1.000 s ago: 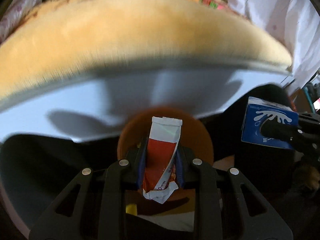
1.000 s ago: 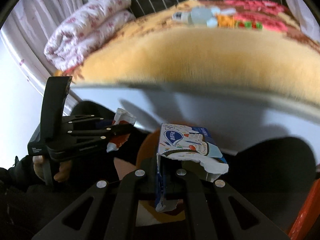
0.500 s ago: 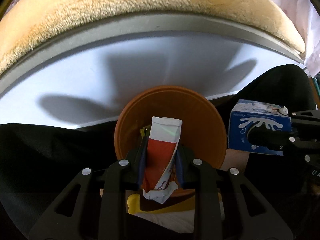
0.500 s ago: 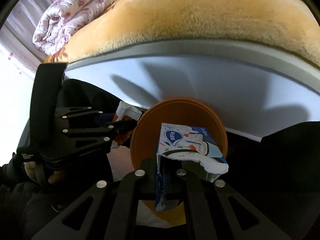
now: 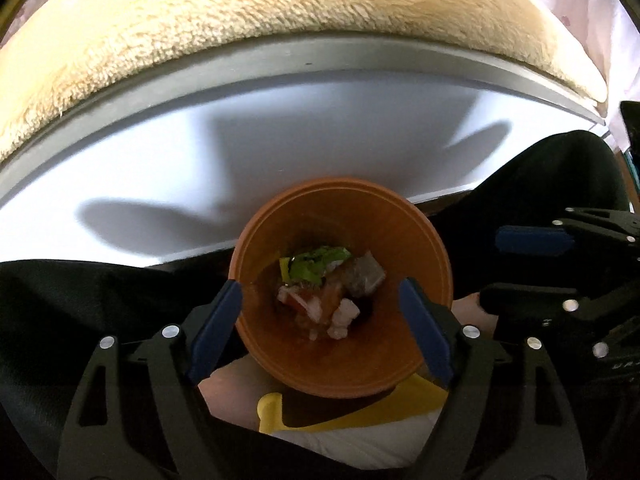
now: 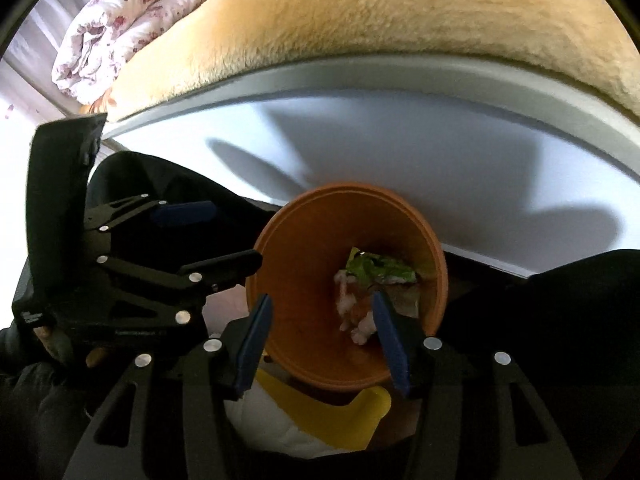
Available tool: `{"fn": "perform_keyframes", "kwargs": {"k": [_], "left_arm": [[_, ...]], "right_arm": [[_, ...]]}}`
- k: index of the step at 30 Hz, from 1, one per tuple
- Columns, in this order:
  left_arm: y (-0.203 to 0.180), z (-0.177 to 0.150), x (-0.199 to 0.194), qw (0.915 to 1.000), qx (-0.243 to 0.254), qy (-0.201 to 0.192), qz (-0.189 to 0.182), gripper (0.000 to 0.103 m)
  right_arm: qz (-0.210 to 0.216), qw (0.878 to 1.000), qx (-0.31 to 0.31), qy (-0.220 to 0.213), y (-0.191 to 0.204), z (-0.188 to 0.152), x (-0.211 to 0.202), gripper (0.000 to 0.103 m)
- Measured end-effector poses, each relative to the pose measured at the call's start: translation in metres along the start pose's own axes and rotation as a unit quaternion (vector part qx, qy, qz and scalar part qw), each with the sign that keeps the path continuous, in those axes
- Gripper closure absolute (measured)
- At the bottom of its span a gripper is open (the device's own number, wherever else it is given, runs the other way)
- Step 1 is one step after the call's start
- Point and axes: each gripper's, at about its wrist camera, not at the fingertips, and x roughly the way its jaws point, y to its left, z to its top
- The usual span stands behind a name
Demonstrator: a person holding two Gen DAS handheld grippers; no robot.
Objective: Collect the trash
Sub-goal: 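Move both open grippers back over the bed toward the remaining toys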
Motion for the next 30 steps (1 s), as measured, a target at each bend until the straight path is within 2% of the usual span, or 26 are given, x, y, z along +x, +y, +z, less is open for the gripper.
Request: {"fn": "perform_keyframes", "kwargs": {"k": [5, 9, 14, 16, 19, 23, 26, 30], "left_arm": [[0.003, 0.002, -0.012, 0.9998, -0.010, -0.014, 0.005, 0.024], [0.009, 0.006, -0.033, 0.9991, -0.023, -0.036, 0.003, 0.024], [0.011, 0.021, -0.086, 0.9935, -0.008, -0.113, 0.017, 0.022], [0.009, 0.028, -0.103, 0.9898, 0.001, -0.140, 0.027, 0.017], [0.007, 0.045, -0.125, 0.9838, 0.005, -0.178, 0.022, 0.016], [0.010, 0.069, -0.135, 0.9803, -0.008, -0.197, 0.008, 0.016], [0.012, 0.084, -0.134, 0.9788, -0.016, -0.204, -0.002, 0.016], [0.013, 0.104, -0.124, 0.9785, -0.023, -0.205, -0.006, 0.016]], "right_arm": [[-0.003, 1.000, 0.008, -0.019, -0.007, -0.005, -0.016, 0.050], [-0.009, 0.999, 0.010, -0.052, -0.009, -0.006, -0.045, 0.050], [0.005, 0.994, 0.013, -0.111, -0.017, 0.022, -0.102, 0.050], [0.012, 0.990, 0.022, -0.139, -0.028, 0.046, -0.128, 0.050], [0.012, 0.985, 0.042, -0.166, -0.048, 0.081, -0.149, 0.050], [-0.005, 0.980, 0.063, -0.189, -0.078, 0.139, -0.162, 0.050], [0.020, 0.976, 0.105, -0.192, -0.109, 0.184, -0.159, 0.050], [0.047, 0.969, 0.147, -0.191, -0.137, 0.227, -0.148, 0.050]]}}
